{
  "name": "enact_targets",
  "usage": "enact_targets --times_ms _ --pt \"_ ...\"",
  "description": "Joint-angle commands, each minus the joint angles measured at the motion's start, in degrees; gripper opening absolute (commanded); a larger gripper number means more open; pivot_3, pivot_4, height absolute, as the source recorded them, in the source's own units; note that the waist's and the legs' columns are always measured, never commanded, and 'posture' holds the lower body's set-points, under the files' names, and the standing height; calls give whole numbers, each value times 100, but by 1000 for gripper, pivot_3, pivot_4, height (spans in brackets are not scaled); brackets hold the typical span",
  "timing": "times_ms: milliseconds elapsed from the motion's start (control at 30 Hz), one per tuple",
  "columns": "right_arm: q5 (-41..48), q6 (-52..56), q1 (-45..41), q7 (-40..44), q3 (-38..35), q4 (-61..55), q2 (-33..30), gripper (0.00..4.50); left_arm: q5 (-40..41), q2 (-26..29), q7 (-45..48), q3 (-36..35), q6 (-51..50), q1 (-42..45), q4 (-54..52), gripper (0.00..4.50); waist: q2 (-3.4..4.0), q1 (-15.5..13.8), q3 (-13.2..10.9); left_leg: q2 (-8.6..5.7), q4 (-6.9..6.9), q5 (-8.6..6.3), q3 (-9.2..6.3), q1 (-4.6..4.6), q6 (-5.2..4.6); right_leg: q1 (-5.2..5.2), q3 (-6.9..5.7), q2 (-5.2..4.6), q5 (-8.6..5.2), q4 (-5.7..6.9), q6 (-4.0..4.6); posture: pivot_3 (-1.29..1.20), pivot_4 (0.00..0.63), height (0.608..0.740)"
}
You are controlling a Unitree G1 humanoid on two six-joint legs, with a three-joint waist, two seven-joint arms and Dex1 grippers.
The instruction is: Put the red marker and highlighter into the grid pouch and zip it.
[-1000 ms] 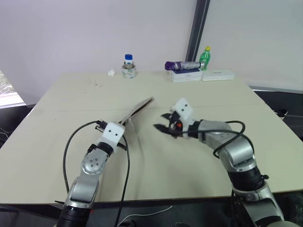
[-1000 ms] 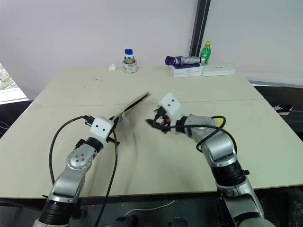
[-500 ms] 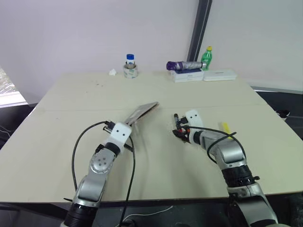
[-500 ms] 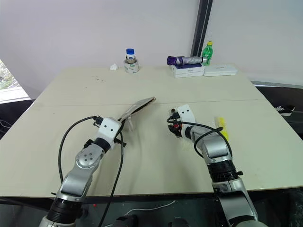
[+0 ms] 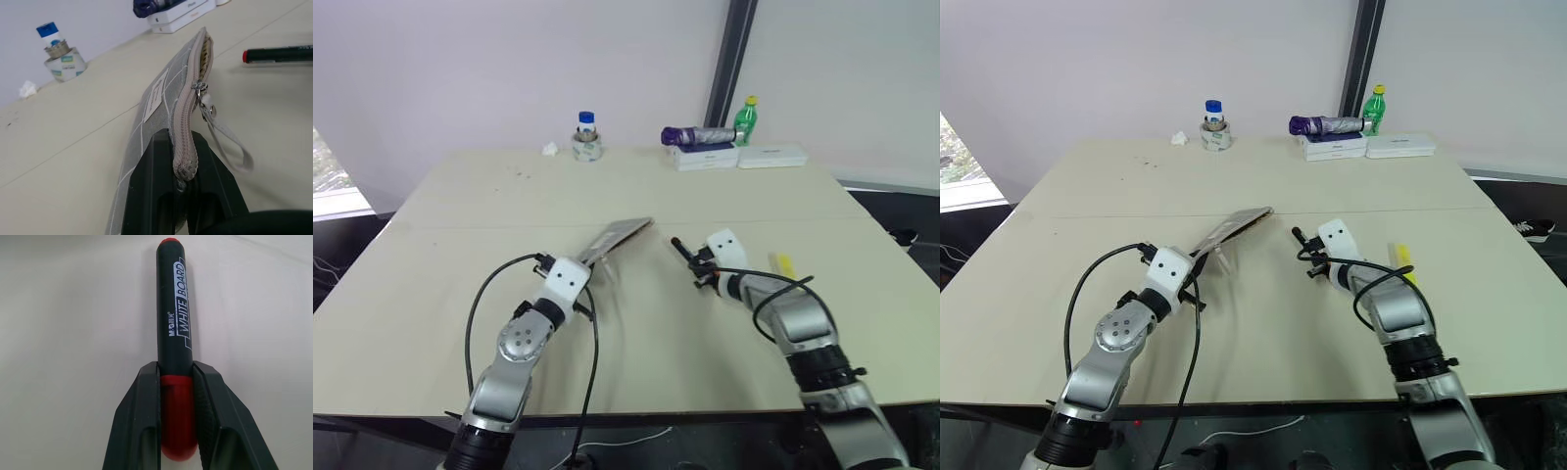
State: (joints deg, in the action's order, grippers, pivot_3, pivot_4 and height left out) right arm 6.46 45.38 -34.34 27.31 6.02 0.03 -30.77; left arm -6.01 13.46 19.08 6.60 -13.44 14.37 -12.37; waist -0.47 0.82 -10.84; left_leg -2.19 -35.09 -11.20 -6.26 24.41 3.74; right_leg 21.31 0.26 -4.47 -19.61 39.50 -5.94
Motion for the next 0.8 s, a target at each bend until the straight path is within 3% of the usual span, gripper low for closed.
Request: enact_targets --times_ms 33,433,800 --pt "135 -127 -92 479 -97 -782 -358 337 132 -15 72 33 107 121 -252 0 0 24 0 1 2 0 0 -1 0 0 0 2 0 -1 0 0 150 737" --pt "200 -107 -75 896 -26 -1238 -570 337 265 -40 127 47 105 178 -247 0 -1 0 0 3 -1 0 -1 -1 0 -7 -5 4 0 -4 0 0 150 737" --pt "-251 -685 -22 1340 559 -1255 -977 337 141 175 318 198 283 47 -342 0 -1 1 0 3 0 0 -2 -1 0 -6 -7 3 0 -5 0 0 150 737"
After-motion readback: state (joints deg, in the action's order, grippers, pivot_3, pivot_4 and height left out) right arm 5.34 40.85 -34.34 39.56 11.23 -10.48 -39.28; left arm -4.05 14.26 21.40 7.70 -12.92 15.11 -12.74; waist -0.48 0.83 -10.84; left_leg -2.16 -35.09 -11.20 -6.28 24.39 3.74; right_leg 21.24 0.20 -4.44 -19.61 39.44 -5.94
